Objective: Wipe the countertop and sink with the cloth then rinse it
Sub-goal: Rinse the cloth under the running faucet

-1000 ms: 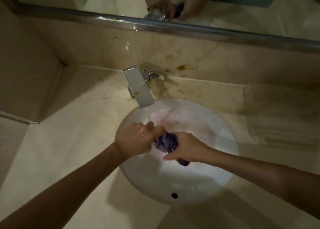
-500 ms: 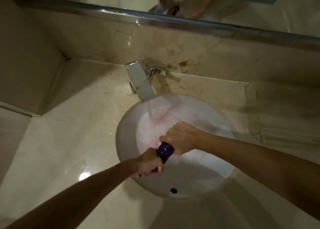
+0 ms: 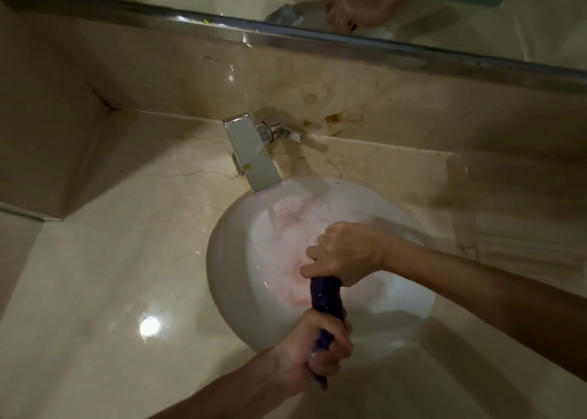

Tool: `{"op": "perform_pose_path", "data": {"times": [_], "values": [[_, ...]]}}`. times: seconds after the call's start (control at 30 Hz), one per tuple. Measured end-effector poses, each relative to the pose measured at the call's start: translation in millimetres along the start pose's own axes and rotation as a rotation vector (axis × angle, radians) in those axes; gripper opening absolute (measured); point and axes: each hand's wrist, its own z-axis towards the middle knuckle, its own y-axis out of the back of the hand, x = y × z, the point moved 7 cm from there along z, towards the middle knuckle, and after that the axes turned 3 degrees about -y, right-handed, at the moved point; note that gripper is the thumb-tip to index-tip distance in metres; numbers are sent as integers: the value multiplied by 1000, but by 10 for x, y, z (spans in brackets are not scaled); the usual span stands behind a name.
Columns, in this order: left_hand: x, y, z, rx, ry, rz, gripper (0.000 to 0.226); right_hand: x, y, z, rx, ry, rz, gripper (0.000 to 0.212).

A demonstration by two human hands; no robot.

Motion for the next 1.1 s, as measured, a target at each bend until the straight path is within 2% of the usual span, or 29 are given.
{"op": "perform_pose_path", "data": {"times": [0.2, 0.37, 0.43, 0.53, 0.63, 0.67, 0.73, 0.77, 0.8, 0.83, 0.9, 0.93, 1.0, 1.1], "values": [[-184, -113, -192, -20, -155, -131, 28, -50, 157, -22, -308, -181, -13, 17], [-211, 68, -209, -88, -164, -78, 26, 3, 96, -89, -481, -402, -53, 19], [-203, 177, -190, -105, -155, -2, 24, 23, 17, -94, -491, -470, -53, 24], [-239, 401, -155, -191, -160, 237, 22, 31, -138, -85, -380, -559, -8, 32], [-523, 634, -171, -369, -189, 665, 20, -55, -221, -123, -149, -808, 164, 55], [-634, 682, -197, -410, -210, 787, 19, -83, -241, -140, -43, -857, 255, 70], [-786, 731, -286, -452, -251, 947, 24, -164, -218, -222, 154, -951, 550, 114], [-841, 745, -331, -460, -273, 986, 26, -243, -130, -275, 171, -1008, 699, 124], [-887, 769, -379, -470, -300, 1013, 27, -385, -2, -310, 83, -1072, 811, 123], [-922, 800, -420, -479, -326, 1033, 28, -553, 149, -331, -87, -1142, 897, 113], [-984, 845, -480, -491, -359, 1059, 29, -863, 358, -263, -454, -1230, 1069, 81], [-1002, 855, -500, -496, -366, 1069, 29, -971, 407, -155, -562, -1241, 1137, 67], [-1027, 838, -540, -505, -392, 1064, 33, -1127, 448, 114, -673, -1278, 1195, 52], [-1039, 816, -604, -493, -416, 943, 30, -1176, 540, 327, -743, -1354, 1092, 40]]}}
